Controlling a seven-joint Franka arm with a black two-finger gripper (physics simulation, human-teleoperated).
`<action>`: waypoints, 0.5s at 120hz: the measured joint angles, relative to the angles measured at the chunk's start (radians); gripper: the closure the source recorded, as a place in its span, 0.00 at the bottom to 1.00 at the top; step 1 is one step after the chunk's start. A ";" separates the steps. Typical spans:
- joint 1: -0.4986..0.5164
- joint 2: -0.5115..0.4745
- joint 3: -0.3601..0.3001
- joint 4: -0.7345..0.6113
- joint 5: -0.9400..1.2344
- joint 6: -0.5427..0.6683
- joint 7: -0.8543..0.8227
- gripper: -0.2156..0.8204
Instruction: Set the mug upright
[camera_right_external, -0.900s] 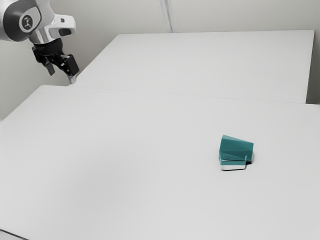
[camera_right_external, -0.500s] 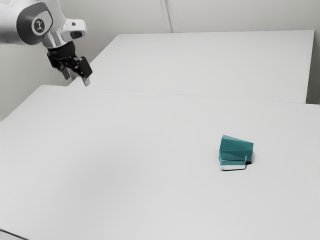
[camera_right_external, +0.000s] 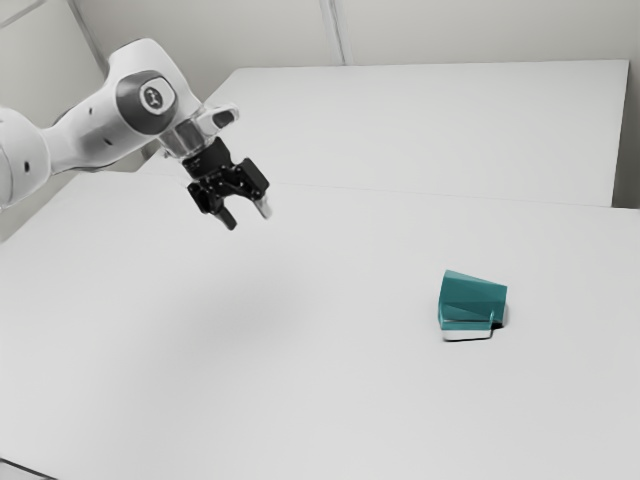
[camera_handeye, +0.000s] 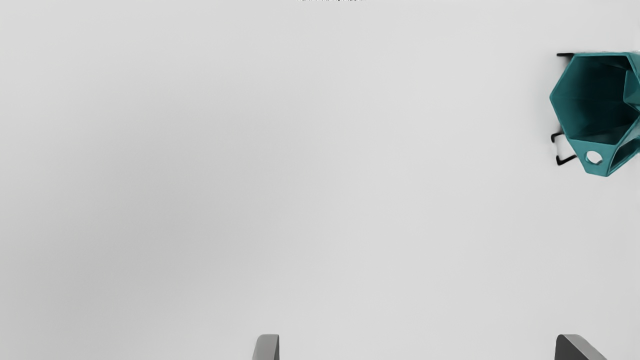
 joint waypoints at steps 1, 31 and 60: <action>0.000 0.005 -0.002 0.000 -0.006 0.003 -0.001 0.21; -0.032 0.138 -0.032 0.021 -0.170 0.117 -0.030 0.21; -0.057 0.232 -0.046 0.039 -0.290 0.197 -0.048 0.21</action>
